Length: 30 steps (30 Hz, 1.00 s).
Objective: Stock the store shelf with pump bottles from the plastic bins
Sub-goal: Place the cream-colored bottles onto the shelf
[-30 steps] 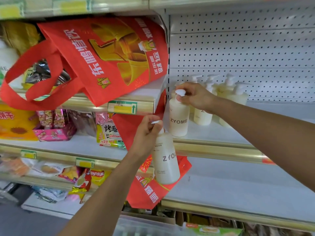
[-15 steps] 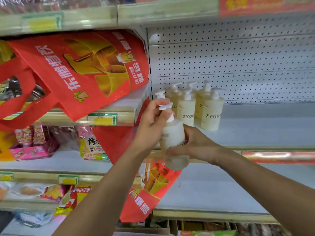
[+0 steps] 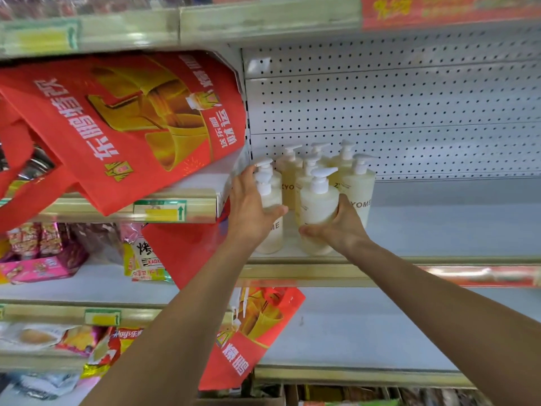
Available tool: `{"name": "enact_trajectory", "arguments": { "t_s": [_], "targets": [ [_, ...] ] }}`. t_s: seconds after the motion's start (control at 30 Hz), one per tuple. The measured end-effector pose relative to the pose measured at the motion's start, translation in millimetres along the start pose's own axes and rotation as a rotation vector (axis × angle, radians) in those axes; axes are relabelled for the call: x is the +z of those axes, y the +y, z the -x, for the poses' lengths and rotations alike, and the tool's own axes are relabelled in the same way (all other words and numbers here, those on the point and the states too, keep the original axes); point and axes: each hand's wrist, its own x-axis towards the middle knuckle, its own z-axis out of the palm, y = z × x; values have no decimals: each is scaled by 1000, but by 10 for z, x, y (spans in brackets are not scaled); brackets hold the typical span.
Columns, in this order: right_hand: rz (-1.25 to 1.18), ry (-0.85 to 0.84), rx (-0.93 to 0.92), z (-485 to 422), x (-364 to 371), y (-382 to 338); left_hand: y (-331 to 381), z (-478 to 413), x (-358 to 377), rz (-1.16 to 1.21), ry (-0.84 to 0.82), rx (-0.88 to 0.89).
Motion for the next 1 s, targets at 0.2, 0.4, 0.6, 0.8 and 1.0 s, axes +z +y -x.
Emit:
{"name": "enact_trajectory", "arguments": {
  "t_s": [0.2, 0.4, 0.6, 0.8, 1.0],
  "targets": [
    [5, -9, 8, -99, 82, 70, -55, -57, -19, -10, -39, -18],
    [84, -104, 62, -167, 60, 63, -93, -61, -66, 29, -98, -40],
    [404, -201, 90, 32, -93, -121, -8, 71, -122, -37, -107, 9],
    [928, -25, -227, 842, -159, -236, -98, 823, -332, -105, -87, 215],
    [736, -106, -244, 1759, 199, 305, -667, 1836, -367, 4, -322, 53]
  ]
}}
